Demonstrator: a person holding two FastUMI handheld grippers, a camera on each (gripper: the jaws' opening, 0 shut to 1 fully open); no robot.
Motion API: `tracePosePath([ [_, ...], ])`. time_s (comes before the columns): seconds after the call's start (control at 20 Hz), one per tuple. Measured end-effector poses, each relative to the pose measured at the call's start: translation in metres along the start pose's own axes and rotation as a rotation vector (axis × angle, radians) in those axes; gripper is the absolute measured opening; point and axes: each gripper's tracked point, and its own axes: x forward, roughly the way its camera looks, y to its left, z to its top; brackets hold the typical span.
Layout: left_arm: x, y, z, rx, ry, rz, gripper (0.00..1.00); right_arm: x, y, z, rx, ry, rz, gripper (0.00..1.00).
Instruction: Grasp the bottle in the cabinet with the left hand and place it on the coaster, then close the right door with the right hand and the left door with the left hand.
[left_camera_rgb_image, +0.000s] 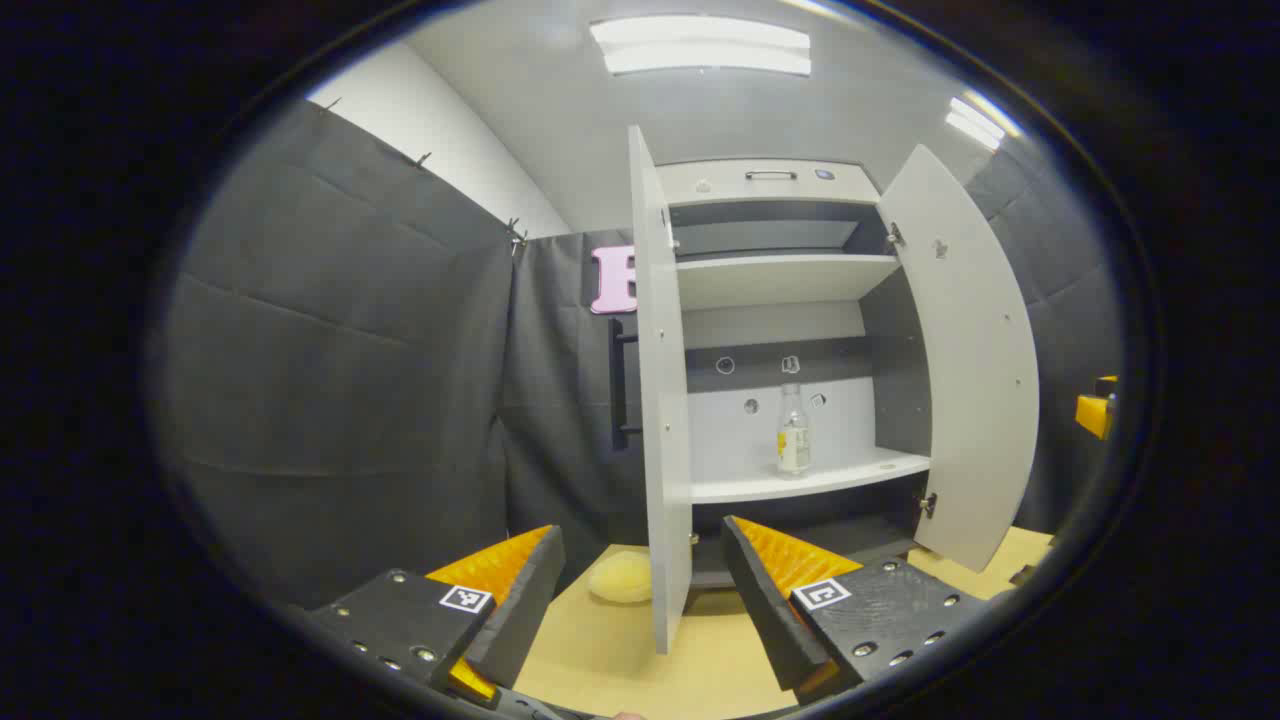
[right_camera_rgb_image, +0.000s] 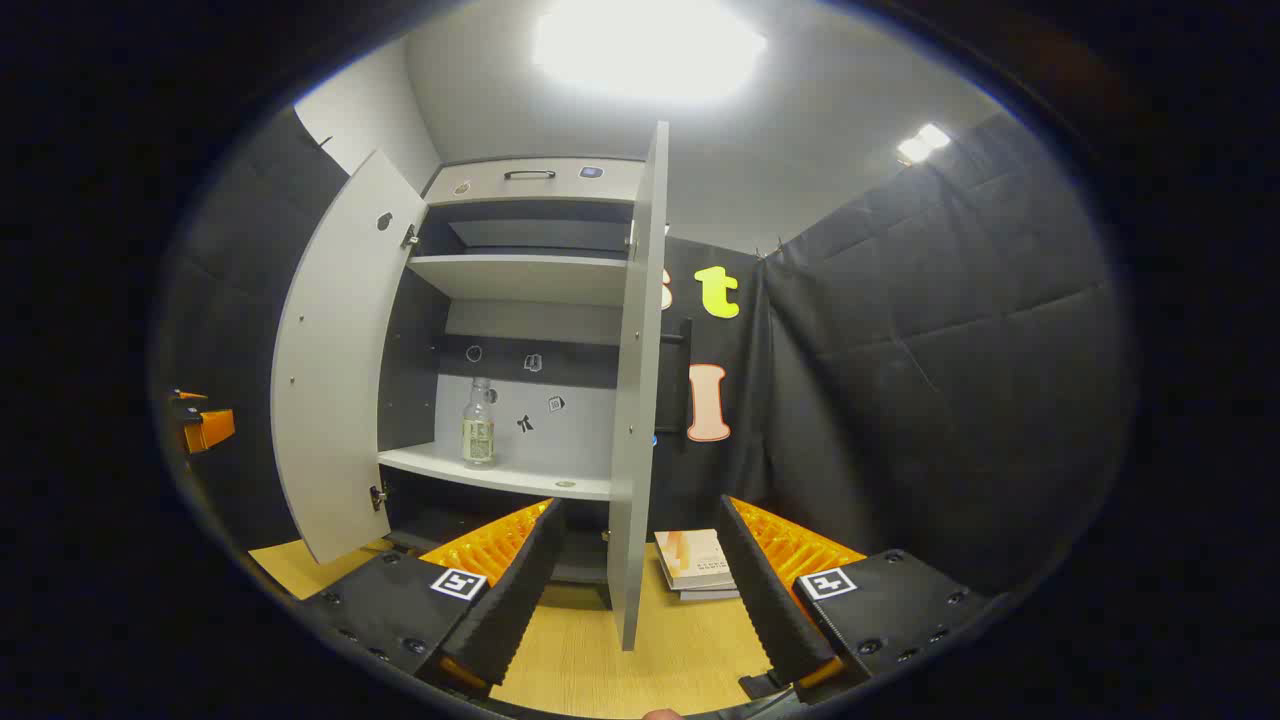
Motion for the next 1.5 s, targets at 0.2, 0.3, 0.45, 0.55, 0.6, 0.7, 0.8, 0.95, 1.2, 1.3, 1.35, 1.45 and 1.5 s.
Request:
tracePosePath([
  [0.2,0.000,-0.001,0.002,0.003,-0.007,0.000,0.95,0.002,-0.004,-0.002,0.002,-0.003,-0.010,0.98],
  [0.3,0.000,-0.002,0.004,0.002,-0.014,-0.003,0.95,0.001,-0.005,-0.002,0.002,-0.009,-0.013,0.98],
  [0.45,0.001,-0.002,0.005,0.019,-0.023,-0.014,0.93,0.003,-0.008,-0.003,-0.004,-0.016,-0.010,0.95],
  [0.55,0.001,-0.003,0.005,0.022,-0.018,-0.008,0.94,0.003,-0.009,-0.007,-0.004,-0.009,-0.009,0.95],
  [0.6,0.001,-0.004,0.004,0.021,-0.018,-0.009,0.94,0.004,-0.010,-0.007,-0.003,-0.009,-0.008,0.98],
  [0.7,0.000,-0.006,0.004,0.019,-0.020,-0.011,0.94,0.005,-0.012,-0.009,-0.006,-0.012,-0.007,0.98],
  [0.8,0.000,-0.009,0.005,0.024,-0.020,-0.007,0.94,0.007,-0.015,-0.012,-0.008,-0.006,-0.004,0.95],
  [0.95,-0.002,-0.019,0.009,0.028,-0.023,-0.004,0.94,0.008,-0.022,-0.015,-0.003,-0.002,-0.001,0.98],
  [1.2,0.001,-0.048,0.015,0.018,-0.023,-0.003,0.93,0.013,-0.037,-0.022,-0.007,0.006,0.015,0.98],
  [1.3,0.006,-0.063,0.020,-0.001,-0.024,-0.010,0.95,0.013,-0.040,-0.028,-0.002,0.015,0.035,0.98],
  [1.35,0.009,-0.070,0.024,-0.012,-0.030,-0.012,0.95,0.013,-0.042,-0.032,0.003,0.019,0.046,0.96],
  [1.45,0.024,-0.085,0.032,-0.019,-0.043,-0.019,0.95,0.015,-0.049,-0.041,0.008,0.029,0.052,0.95],
  [1.5,0.034,-0.092,0.035,-0.015,-0.044,-0.025,0.95,0.016,-0.053,-0.048,0.008,0.044,0.045,0.98],
])
